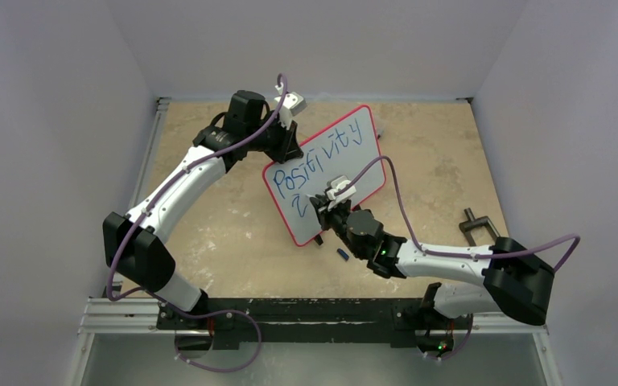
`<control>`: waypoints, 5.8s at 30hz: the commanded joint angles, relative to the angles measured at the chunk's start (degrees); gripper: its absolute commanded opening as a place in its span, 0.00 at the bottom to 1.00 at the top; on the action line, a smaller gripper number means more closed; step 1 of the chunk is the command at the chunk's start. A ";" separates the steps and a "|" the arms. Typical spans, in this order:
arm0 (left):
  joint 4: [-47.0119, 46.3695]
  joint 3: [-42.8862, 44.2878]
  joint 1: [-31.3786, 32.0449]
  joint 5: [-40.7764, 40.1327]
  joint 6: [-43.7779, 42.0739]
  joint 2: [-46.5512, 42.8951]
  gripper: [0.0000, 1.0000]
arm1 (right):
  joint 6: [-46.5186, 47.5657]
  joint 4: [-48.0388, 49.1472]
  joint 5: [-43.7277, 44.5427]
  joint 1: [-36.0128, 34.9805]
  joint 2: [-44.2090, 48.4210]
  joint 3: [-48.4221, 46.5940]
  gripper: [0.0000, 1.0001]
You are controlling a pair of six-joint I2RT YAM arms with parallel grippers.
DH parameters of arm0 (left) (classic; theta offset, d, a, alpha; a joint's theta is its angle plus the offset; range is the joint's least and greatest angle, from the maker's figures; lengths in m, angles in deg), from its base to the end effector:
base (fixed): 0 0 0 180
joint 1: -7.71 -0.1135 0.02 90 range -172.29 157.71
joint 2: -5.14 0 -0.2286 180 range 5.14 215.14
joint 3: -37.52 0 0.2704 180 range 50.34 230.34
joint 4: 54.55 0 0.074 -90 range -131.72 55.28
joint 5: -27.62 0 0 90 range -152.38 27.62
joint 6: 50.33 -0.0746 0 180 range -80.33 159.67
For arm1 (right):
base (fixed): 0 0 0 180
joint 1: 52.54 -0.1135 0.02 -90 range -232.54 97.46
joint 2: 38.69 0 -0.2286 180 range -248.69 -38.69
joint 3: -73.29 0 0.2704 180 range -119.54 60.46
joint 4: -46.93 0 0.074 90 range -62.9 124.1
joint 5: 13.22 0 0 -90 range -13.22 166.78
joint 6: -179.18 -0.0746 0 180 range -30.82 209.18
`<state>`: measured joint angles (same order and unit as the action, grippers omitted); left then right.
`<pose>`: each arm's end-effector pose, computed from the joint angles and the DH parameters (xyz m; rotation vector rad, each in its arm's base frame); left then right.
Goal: Write a sentence on the whiteboard
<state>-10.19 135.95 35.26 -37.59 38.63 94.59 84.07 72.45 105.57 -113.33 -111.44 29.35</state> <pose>0.3406 -0.2129 0.3022 0.7863 2.0732 -0.7321 0.1916 0.2690 0.1935 -0.4033 1.5919 0.4759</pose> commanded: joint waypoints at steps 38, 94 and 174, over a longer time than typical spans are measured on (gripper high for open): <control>7.58 -1.58 0.33 -6.39 -4.41 0.22 0.00 | -5.69 0.28 -0.82 -0.08 -1.97 6.26 0.00; 7.58 -1.58 0.35 -6.17 -4.33 -0.04 0.00 | 2.07 -0.10 7.22 1.29 -4.17 -3.04 0.00; 7.64 -1.23 0.48 -5.32 -3.94 -0.82 0.00 | -32.24 15.52 -46.25 37.72 10.21 12.22 0.00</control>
<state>-9.28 135.95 35.43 -38.37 39.03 93.85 56.16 80.30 64.92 -75.80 -99.22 41.28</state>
